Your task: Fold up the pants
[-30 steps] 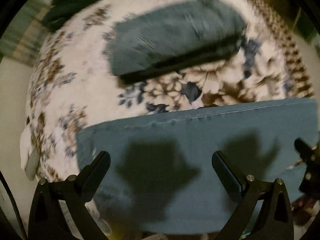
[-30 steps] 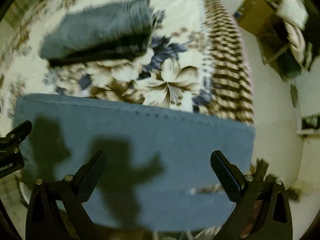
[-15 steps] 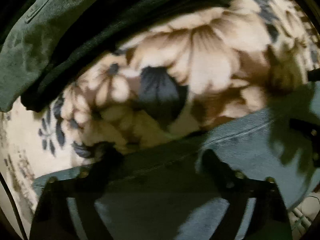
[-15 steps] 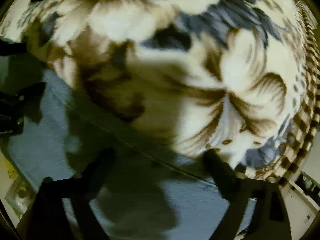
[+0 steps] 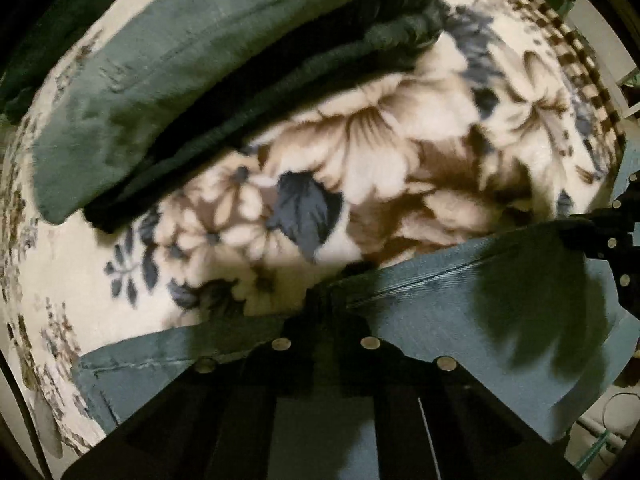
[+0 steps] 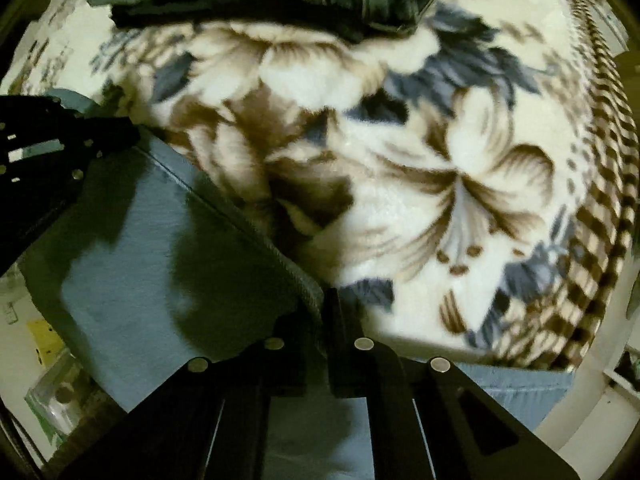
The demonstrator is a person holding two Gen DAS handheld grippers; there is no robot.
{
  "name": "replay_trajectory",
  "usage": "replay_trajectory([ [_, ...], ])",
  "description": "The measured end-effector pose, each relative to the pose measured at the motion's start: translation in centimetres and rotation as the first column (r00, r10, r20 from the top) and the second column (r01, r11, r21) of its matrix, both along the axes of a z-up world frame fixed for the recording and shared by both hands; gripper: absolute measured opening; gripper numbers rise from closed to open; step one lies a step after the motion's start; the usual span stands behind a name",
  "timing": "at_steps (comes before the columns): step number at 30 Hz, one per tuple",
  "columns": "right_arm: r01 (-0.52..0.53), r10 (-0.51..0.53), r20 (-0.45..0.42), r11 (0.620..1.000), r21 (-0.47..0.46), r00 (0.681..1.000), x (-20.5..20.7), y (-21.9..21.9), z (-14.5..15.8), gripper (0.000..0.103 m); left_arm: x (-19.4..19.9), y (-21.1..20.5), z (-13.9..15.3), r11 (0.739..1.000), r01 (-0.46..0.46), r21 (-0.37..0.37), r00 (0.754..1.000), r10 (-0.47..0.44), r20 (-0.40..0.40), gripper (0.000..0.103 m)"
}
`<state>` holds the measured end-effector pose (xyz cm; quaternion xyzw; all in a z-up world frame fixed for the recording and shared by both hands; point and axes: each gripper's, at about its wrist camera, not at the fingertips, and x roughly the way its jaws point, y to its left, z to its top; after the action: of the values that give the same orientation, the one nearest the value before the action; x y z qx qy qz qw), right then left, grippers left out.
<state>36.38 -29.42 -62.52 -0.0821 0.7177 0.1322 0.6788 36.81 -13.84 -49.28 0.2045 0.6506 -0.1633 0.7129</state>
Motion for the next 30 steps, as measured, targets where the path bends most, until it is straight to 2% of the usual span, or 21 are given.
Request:
replay_trajectory([
  [4,0.011,-0.012,0.031,1.000,0.022,0.999,-3.0,0.5,4.3,0.006,-2.3,1.4,4.7,0.999,-0.026,-0.027,0.999,0.028,0.044,0.003],
  [9,0.010,-0.013,0.048,0.998,0.062,0.999,-9.2,0.6,8.7,0.006,-6.8,4.3,9.1,0.995,-0.082,-0.062,0.996,0.084,0.033,0.000],
  [14,-0.005,0.004,0.014,0.996,0.093,1.000,-15.9,1.2,9.1,0.006,-13.4,6.5,9.2,0.979,-0.177,-0.098,0.984,0.172,-0.057,0.000],
  [16,-0.001,0.004,-0.024,0.995,0.104,1.000,-17.9,2.2,8.5,0.006,-15.3,7.4,7.5,0.969,-0.223,-0.107,0.973,0.214,-0.092,0.000],
  [18,0.008,-0.004,-0.047,0.996,0.086,0.999,-20.2,2.8,7.5,0.005,-16.1,7.9,5.5,0.939,-0.315,-0.137,0.943,0.293,-0.157,0.003],
  [20,0.033,-0.030,-0.057,0.997,0.063,0.998,-21.3,3.3,6.3,0.006,-16.0,9.5,3.8,0.878,-0.445,-0.175,0.887,0.406,-0.221,0.006],
  [21,0.048,-0.046,-0.048,0.998,0.044,0.998,-21.3,3.4,5.6,0.006,-15.8,10.3,3.2,0.848,-0.499,-0.177,0.857,0.453,-0.244,0.014],
  [22,0.066,-0.064,-0.054,0.997,0.031,0.997,-21.2,3.3,4.7,0.008,-15.6,10.9,2.7,0.831,-0.526,-0.180,0.841,0.477,-0.257,0.017],
  [24,0.152,-0.150,-0.091,0.988,0.021,0.985,-21.1,2.8,3.9,0.019,-15.0,12.2,2.4,0.788,-0.586,-0.188,0.802,0.531,-0.273,0.022],
  [26,0.230,-0.225,-0.101,0.972,0.041,0.969,-20.9,2.3,3.9,0.049,-14.2,12.5,2.6,0.773,-0.602,-0.197,0.794,0.554,-0.252,0.026],
  [27,0.268,-0.262,-0.096,0.962,0.054,0.960,-21.0,2.3,4.1,0.055,-13.8,12.6,2.6,0.771,-0.605,-0.199,0.792,0.559,-0.245,0.029],
  [28,0.307,-0.301,-0.090,0.950,0.064,0.950,-21.3,2.0,4.8,0.065,-13.3,12.8,3.0,0.761,-0.611,-0.218,0.789,0.563,-0.246,0.030],
  [30,0.364,-0.358,-0.085,0.928,0.074,0.930,-22.0,1.7,6.1,0.074,-12.5,13.1,3.4,0.755,-0.612,-0.238,0.790,0.567,-0.234,0.039],
])
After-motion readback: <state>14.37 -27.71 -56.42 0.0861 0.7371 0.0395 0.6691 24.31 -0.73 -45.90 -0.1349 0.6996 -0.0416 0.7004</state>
